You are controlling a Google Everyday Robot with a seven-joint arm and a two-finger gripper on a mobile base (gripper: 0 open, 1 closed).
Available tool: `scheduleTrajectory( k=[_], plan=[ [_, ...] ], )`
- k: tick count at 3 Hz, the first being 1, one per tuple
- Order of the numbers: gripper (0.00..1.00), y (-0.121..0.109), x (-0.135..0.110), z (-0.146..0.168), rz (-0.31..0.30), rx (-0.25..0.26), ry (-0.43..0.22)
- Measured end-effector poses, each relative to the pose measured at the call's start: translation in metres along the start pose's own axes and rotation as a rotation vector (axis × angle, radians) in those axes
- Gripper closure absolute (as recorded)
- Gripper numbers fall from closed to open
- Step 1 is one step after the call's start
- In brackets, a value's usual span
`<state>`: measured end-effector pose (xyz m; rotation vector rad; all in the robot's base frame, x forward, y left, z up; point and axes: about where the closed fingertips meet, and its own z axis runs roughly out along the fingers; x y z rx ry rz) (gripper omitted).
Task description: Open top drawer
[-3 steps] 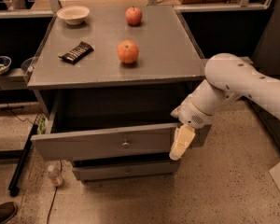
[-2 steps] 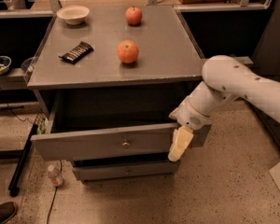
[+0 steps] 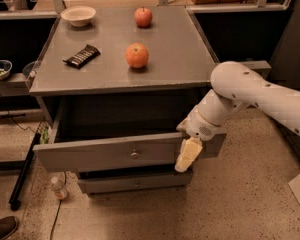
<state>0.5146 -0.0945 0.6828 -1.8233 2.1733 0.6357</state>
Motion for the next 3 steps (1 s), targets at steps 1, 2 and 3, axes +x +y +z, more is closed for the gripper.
scheduleTrajectory(
  k=[1,2,3],
  plan=[
    [0.5,0.0,0.0,0.0,0.0,0.0,0.0],
    [0.73,0.0,0.0,0.0001,0.0,0.0,0.0],
    [0.96,0.0001,0.0,0.0001,0.0,-0.001,0.0]
  ],
)
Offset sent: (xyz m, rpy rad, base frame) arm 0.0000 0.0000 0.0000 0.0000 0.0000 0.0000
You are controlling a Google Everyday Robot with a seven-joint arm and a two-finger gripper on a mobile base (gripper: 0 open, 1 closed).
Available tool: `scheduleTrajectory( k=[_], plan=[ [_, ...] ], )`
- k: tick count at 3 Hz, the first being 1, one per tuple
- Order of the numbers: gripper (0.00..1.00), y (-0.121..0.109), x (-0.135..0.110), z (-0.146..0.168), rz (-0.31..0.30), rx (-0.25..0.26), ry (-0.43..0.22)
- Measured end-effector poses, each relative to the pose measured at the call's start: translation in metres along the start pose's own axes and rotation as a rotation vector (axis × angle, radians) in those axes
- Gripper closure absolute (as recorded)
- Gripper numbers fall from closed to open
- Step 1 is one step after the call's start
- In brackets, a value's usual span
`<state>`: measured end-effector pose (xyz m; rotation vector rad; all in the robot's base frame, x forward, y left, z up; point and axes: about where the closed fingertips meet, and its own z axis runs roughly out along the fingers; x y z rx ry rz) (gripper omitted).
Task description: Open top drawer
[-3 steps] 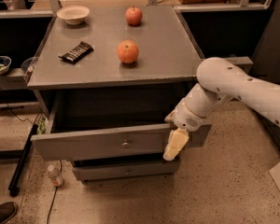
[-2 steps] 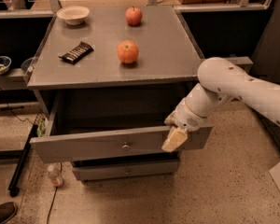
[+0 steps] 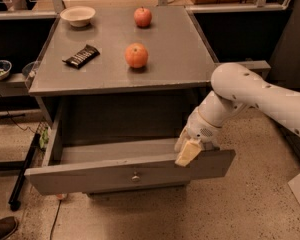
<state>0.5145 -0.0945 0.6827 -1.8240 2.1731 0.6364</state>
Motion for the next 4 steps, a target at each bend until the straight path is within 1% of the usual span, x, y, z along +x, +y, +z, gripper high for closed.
scheduleTrajectory(
  k=[1,2,3,4],
  plan=[
    [1.0,0.01,0.003,0.0,-0.01,-0.037,-0.004],
    [1.0,0.028,0.017,-0.007,0.0,-0.078,-0.03],
    [1.0,0.046,0.027,-0.013,0.004,-0.109,-0.069],
    [1.0,0.057,0.035,-0.017,0.011,-0.121,-0.097]
  ],
)
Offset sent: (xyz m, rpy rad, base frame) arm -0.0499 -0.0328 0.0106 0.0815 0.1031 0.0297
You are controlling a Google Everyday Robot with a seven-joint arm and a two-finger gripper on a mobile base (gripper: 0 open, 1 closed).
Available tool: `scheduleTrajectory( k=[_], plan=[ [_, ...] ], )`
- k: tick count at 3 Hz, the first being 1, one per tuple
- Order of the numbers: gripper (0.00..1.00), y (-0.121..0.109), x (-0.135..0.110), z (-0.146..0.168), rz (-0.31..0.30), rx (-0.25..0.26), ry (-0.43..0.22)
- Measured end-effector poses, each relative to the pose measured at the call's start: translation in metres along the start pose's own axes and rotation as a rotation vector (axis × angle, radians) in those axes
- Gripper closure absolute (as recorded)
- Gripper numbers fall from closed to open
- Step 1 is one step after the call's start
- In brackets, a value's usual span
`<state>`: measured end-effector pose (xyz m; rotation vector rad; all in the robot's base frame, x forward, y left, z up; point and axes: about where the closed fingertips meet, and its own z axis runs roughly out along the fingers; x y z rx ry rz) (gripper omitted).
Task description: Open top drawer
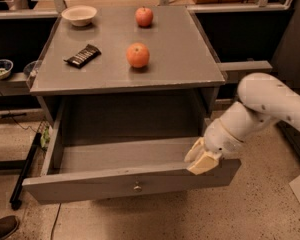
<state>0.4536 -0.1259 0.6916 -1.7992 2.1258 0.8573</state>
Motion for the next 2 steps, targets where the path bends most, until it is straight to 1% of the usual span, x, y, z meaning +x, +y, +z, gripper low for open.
scheduleTrajectory(
  k=[2],
  plan=[
    [1.0,0.0203,0.013,-0.0043,0.012,-0.012,-0.057]
  ],
)
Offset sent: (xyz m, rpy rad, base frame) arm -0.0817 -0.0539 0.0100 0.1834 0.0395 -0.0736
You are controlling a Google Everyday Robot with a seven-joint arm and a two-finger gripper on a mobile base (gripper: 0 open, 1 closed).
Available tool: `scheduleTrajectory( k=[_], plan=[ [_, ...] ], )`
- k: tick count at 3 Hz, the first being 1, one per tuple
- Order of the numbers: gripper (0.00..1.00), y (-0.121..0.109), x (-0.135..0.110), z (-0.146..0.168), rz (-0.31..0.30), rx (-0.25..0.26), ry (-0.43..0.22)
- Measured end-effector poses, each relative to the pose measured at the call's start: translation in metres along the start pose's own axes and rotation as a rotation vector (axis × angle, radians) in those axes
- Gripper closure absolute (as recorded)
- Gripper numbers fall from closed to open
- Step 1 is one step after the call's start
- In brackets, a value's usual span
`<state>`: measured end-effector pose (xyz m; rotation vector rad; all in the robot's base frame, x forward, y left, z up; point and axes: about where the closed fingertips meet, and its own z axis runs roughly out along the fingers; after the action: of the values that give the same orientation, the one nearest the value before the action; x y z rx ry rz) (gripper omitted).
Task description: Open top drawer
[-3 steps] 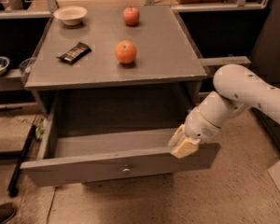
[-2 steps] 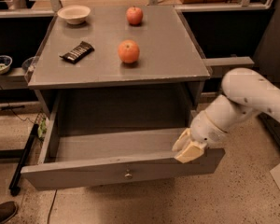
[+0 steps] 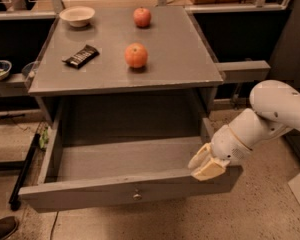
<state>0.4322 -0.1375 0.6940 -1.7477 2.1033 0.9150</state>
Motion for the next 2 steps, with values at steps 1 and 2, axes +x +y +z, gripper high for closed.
scheduleTrajectory(
  k=[1,2],
  plan=[
    [0.81,0.0,0.0,0.0,0.0,0.0,0.0],
    [0.57,0.0,0.0,0.0,0.0,0.0,0.0]
  ],
)
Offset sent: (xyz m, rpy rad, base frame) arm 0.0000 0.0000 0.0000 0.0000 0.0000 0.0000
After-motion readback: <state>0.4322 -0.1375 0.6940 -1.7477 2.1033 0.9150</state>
